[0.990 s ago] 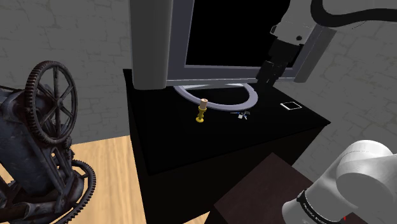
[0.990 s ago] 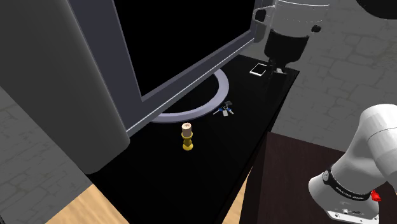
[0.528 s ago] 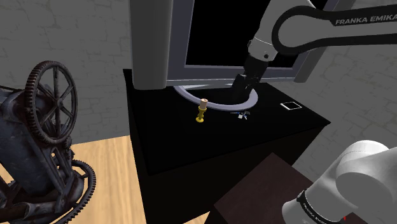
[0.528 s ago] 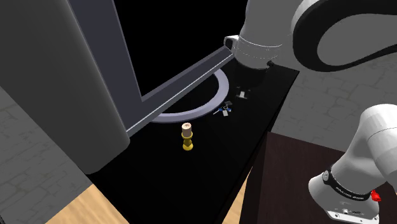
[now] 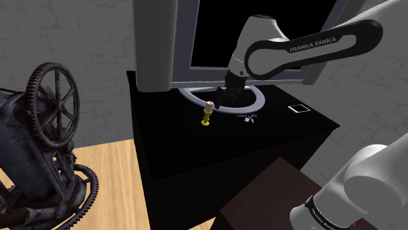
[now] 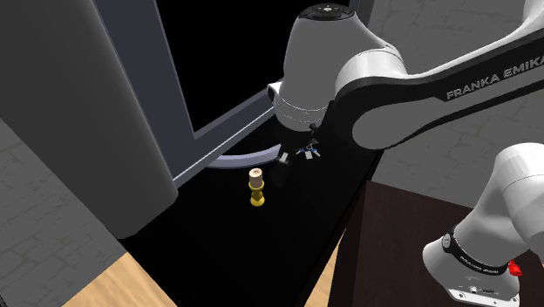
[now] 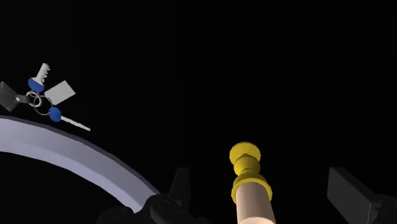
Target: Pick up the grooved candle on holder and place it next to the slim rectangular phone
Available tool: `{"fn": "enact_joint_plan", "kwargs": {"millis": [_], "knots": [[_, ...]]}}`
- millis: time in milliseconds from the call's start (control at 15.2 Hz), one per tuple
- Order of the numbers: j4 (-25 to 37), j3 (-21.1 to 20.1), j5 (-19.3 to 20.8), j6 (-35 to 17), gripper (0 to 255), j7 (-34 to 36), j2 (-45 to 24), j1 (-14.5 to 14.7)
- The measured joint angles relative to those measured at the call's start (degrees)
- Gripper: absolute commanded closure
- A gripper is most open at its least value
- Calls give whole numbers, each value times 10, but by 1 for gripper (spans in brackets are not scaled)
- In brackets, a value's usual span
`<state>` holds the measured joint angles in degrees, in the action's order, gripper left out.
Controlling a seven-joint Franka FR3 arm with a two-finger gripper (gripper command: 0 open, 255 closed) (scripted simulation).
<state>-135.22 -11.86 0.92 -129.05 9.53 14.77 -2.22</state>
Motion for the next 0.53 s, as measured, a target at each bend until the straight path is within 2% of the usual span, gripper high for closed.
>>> {"fn": "enact_joint_plan", "kwargs": {"millis": [264,528], "knots": [[29,-17,43,-64,0,46,-81,-8],[35,-18,64,-99,0,62,-119,-11]]}}
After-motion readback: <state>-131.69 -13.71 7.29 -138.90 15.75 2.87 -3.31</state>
